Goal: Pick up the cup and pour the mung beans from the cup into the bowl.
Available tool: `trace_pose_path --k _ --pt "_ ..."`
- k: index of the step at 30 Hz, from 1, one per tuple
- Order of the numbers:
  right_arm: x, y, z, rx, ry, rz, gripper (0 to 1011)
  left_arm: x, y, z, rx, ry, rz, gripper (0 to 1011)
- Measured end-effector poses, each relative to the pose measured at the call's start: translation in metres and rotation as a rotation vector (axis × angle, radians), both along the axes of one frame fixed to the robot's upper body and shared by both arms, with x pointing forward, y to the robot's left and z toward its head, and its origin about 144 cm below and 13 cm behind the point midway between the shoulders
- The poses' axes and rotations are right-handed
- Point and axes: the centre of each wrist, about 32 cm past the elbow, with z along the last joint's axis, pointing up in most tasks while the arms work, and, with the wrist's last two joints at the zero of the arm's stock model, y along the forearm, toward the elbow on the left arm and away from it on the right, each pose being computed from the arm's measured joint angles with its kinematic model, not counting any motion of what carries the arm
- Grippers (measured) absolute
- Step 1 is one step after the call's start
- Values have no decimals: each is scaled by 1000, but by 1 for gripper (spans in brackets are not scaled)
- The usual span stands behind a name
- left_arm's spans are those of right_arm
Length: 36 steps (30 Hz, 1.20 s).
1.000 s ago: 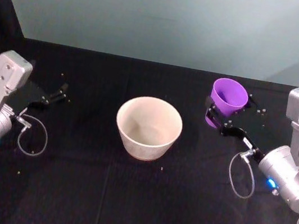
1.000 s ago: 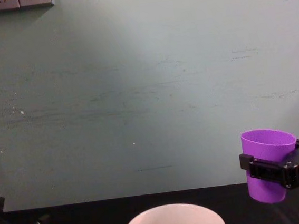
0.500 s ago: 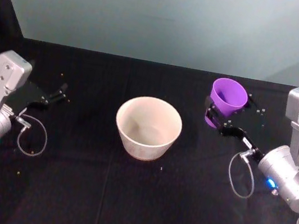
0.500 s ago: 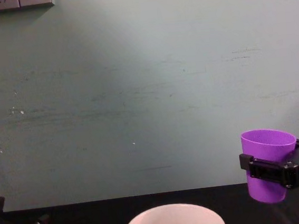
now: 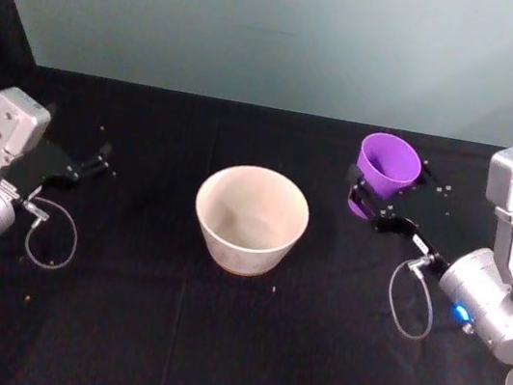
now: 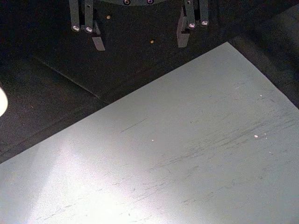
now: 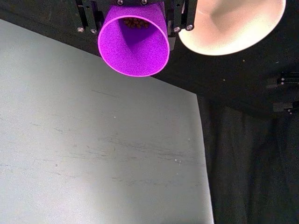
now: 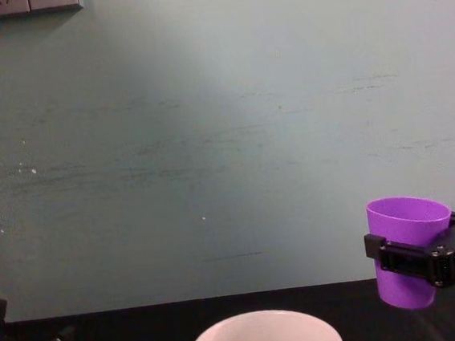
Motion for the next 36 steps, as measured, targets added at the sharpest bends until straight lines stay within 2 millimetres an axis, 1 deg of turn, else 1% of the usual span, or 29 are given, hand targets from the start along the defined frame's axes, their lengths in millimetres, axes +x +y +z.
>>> trace_pose_path --k 36 --pt "0 0 0 0 0 0 733 0 0 0 0 0 0 1000"
